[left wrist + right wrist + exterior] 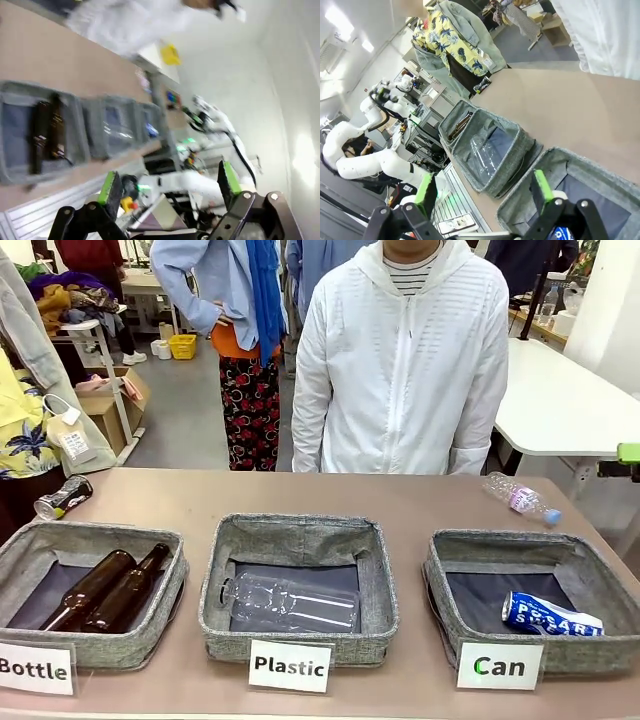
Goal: Sort the can waste into the basket.
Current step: Pick up the can waste from the table and place it in the right Fabric basket.
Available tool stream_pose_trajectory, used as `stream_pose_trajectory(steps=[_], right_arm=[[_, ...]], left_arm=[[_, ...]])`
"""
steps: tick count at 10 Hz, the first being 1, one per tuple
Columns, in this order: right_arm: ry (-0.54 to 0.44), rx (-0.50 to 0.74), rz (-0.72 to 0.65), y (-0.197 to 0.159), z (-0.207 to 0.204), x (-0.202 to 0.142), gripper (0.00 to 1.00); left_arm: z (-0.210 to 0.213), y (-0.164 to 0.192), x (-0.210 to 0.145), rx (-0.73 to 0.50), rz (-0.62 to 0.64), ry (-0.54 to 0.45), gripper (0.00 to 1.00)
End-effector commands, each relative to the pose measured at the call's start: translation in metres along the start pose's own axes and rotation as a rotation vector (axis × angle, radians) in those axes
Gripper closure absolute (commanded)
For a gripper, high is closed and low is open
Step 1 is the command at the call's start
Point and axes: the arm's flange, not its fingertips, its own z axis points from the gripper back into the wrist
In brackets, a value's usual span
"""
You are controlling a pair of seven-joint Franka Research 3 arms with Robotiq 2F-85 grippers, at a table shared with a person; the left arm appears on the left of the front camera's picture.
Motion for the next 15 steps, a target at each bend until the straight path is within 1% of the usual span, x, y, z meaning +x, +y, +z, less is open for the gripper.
stream_pose_trajectory(steps=[1, 2, 3, 5, 6, 7, 8, 9, 10, 11, 12, 13, 15], right_arm=[[0.009, 0.002, 0.018, 0.000, 0.002, 0.001, 0.00], [0.009, 0.002, 0.018, 0.000, 0.002, 0.001, 0.00], [0.009, 0.002, 0.018, 0.000, 0.002, 0.001, 0.00], [0.009, 0.002, 0.018, 0.000, 0.002, 0.001, 0.00], [0.009, 0.002, 0.018, 0.000, 0.002, 0.001, 0.00], [0.009, 0.002, 0.018, 0.000, 0.002, 0.001, 0.00], [0.009, 0.002, 0.018, 0.000, 0.002, 0.001, 0.00], [0.009, 0.002, 0.018, 0.000, 0.002, 0.001, 0.00], [0.009, 0.002, 0.018, 0.000, 0.002, 0.001, 0.00], [0.009, 0.002, 0.018, 0.000, 0.002, 0.001, 0.00], [0.009, 0.002, 0.018, 0.000, 0.002, 0.001, 0.00], [0.009, 0.002, 0.018, 0.000, 0.002, 0.001, 0.00], [0.009, 0.002, 0.018, 0.000, 0.002, 0.001, 0.00]], left_arm=[[-0.035, 0.005, 0.082, 0.263, 0.151, -0.073, 0.00], [-0.048, 0.010, 0.085, 0.312, 0.143, -0.084, 0.00], [-0.064, 0.012, 0.097, 0.372, 0.113, -0.110, 0.00], [-0.096, 0.020, 0.107, 0.506, -0.013, -0.062, 0.00], [-0.120, 0.030, 0.115, 0.606, -0.113, -0.046, 0.00], [-0.149, 0.042, 0.122, 0.744, -0.264, -0.006, 0.00], [-0.174, 0.057, 0.123, 0.843, -0.357, 0.090, 0.00], [-0.193, 0.070, 0.125, 0.906, -0.421, 0.095, 0.00], [-0.210, 0.079, 0.128, 0.950, -0.496, 0.127, 0.00], [-0.221, 0.083, 0.125, 0.957, -0.562, 0.149, 0.00], [-0.217, 0.073, 0.122, 0.886, -0.476, 0.134, 0.00], [-0.227, 0.076, 0.127, 0.944, -0.497, 0.160, 0.00], [-0.227, 0.076, 0.127, 0.944, -0.497, 0.160, 0.00]])
